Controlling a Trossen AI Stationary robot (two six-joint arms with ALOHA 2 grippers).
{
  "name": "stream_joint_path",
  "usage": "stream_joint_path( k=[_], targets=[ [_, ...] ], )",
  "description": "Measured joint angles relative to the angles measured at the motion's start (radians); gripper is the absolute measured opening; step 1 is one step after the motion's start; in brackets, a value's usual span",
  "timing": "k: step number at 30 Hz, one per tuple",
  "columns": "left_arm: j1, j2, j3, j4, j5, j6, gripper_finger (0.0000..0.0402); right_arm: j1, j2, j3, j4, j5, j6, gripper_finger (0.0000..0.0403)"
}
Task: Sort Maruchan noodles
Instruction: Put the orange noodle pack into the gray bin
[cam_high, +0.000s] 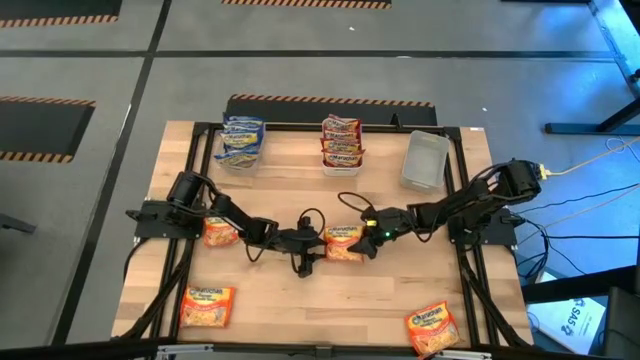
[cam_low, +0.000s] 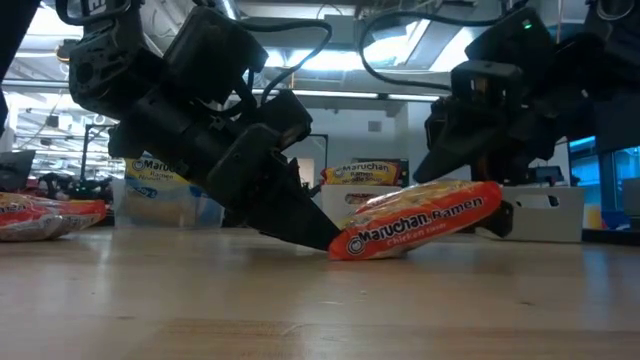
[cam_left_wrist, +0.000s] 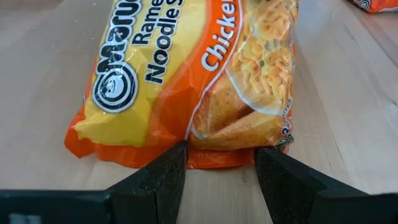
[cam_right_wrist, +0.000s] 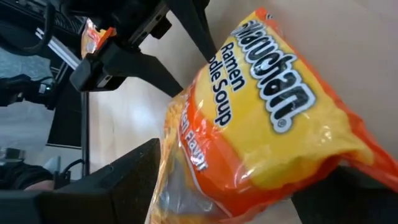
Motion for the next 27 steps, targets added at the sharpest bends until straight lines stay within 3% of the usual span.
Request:
stream_joint_path(
  k=[4, 14, 24, 27],
  targets=[
    [0.000, 0.000, 0.000, 0.003, 0.002, 0.000, 0.0184, 0.000, 0.000, 0.000, 0.001, 0.024, -0.015, 0.0262],
    [0.000, -0.034, -0.001, -0.034, 0.016, 0.024, 0.0184, -0.002, -0.001, 0.000, 0.004, 0.061, -0.066, 0.0123],
    [0.000, -0.240, -0.003, -0.335, 0.108, 0.027, 0.0184, -0.001, -0.044, 0.000, 0.008, 0.052, -0.146, 0.0111],
    [0.000, -0.319, -0.038, -0.330, 0.097, 0.048, 0.0184, -0.001, -0.093, 0.000, 0.017, 0.062, -0.192, 0.0101]
  ],
)
